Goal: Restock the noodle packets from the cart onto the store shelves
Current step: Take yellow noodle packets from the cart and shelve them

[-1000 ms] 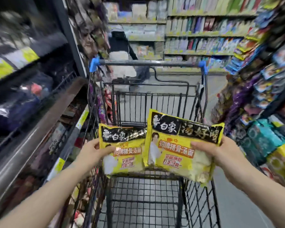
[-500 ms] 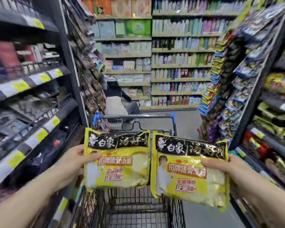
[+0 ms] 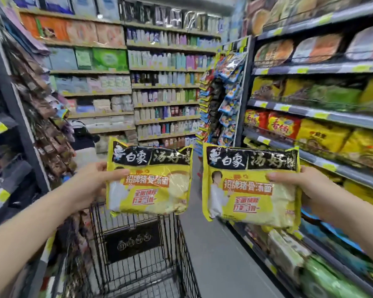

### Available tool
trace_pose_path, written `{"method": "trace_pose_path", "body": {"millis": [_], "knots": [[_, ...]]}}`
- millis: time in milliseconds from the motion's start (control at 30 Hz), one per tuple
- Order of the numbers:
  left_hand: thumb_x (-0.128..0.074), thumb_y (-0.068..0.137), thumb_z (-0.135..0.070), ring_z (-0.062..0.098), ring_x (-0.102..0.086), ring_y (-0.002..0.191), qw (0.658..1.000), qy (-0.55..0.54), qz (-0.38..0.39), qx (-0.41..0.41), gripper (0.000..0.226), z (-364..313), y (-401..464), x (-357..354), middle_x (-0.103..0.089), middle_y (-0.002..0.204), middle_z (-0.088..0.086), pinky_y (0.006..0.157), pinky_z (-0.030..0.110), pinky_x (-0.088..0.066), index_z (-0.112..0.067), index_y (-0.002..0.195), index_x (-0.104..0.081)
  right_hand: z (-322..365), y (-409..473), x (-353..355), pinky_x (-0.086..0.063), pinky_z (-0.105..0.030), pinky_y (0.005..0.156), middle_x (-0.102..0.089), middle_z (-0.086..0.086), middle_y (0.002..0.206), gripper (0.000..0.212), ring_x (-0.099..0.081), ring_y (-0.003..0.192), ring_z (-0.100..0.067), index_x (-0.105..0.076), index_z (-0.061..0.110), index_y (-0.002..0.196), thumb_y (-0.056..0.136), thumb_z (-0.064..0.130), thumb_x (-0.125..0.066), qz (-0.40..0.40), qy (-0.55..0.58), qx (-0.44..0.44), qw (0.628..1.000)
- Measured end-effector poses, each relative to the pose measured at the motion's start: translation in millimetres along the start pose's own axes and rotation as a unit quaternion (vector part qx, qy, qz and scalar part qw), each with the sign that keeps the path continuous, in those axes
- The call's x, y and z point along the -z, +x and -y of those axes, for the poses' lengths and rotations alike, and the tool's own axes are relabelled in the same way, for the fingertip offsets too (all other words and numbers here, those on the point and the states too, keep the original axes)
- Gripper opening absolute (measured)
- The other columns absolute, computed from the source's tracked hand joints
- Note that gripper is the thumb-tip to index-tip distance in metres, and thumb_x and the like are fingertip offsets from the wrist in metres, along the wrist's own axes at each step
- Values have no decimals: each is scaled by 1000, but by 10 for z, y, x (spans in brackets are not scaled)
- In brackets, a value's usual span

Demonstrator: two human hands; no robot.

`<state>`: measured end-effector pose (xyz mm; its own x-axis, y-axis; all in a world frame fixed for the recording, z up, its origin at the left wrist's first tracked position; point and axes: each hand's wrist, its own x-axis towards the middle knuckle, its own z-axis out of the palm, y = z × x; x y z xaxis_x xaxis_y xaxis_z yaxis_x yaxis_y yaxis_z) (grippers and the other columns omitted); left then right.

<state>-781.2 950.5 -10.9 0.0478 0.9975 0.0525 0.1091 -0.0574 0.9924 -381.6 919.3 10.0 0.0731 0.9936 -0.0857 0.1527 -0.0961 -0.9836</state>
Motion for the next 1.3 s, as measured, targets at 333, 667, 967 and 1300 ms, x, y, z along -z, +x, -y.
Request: {"method": "trace_pose_path", "body": {"millis": [333, 667, 967, 1300], "knots": [[-93, 21, -41, 28, -72, 78, 973, -23, 228, -38, 90, -278, 222, -1536, -73, 96, 14, 64, 38, -59, -7, 99, -63, -261, -1560, 1023, -54, -44, 81, -76, -9, 89, 62, -72, 82, -29, -64, 7, 101, 47, 35, -81, -204, 16, -6, 979], [-90, 39, -40, 28, -70, 67, 900, -43, 432, -30, 66, -554, -497, -3675, -74, 83, 17, 71, 42, -47, -4, 86, -63, -697, -3448, 2087, -58, -39, 66, -75, -13, 89, 81, -73, 77, -30, -55, 0, 118, 48, 29, -82, -434, 63, -64, 896], [-67, 77, -14, 21, -69, 58, 828, -27, 558, -55, 13, -863, -1897, -5504, -74, 76, 11, 64, 36, -47, -8, 88, -61, -954, -5333, 2826, -57, -44, 74, -75, -14, 93, 116, -72, 84, -32, -45, -2, 130, 31, 37, -92, -587, 71, -84, 802], [-64, 83, -13, 10, -61, 44, 759, -51, 647, -52, 16, -1060, -3360, -6990, -65, 54, -1, 36, 18, -42, -3, 94, -58, -1185, -6949, 3492, -57, -48, 79, -74, -17, 94, 69, -71, 85, -35, -61, -3, 113, 53, 23, -79, -633, 74, -81, 766]]}}
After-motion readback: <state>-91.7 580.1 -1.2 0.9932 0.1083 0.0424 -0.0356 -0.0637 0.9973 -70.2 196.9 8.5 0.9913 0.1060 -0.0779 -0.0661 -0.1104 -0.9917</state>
